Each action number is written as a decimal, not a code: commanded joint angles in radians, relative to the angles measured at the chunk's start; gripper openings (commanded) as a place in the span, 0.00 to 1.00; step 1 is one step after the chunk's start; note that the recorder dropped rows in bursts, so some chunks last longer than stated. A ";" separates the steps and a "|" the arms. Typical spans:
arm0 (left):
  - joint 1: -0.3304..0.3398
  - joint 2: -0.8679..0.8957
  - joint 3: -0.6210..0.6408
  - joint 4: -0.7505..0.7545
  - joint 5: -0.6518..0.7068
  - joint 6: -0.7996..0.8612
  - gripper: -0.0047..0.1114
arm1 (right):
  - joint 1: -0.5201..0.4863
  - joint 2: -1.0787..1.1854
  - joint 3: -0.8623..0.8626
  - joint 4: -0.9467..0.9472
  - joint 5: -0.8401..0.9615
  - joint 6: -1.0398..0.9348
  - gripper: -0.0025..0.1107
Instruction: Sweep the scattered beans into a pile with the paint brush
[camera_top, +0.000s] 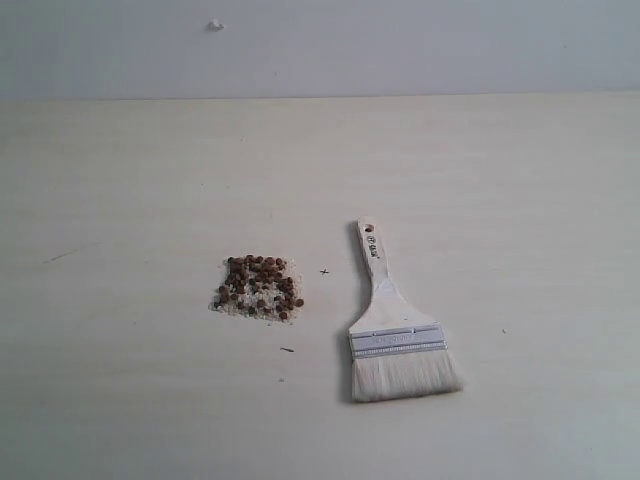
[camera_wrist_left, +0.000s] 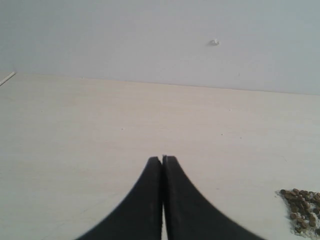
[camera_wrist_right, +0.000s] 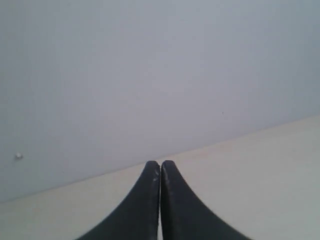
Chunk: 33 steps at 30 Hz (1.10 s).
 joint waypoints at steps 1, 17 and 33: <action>-0.006 -0.002 0.004 -0.005 0.006 -0.001 0.04 | -0.001 -0.060 0.005 -0.002 -0.005 0.000 0.02; -0.006 -0.002 0.004 -0.005 0.006 -0.001 0.04 | -0.117 -0.275 0.042 -0.076 0.184 -0.063 0.02; -0.006 -0.002 0.004 -0.005 0.010 -0.001 0.04 | -0.164 -0.509 0.222 -0.738 0.258 0.370 0.02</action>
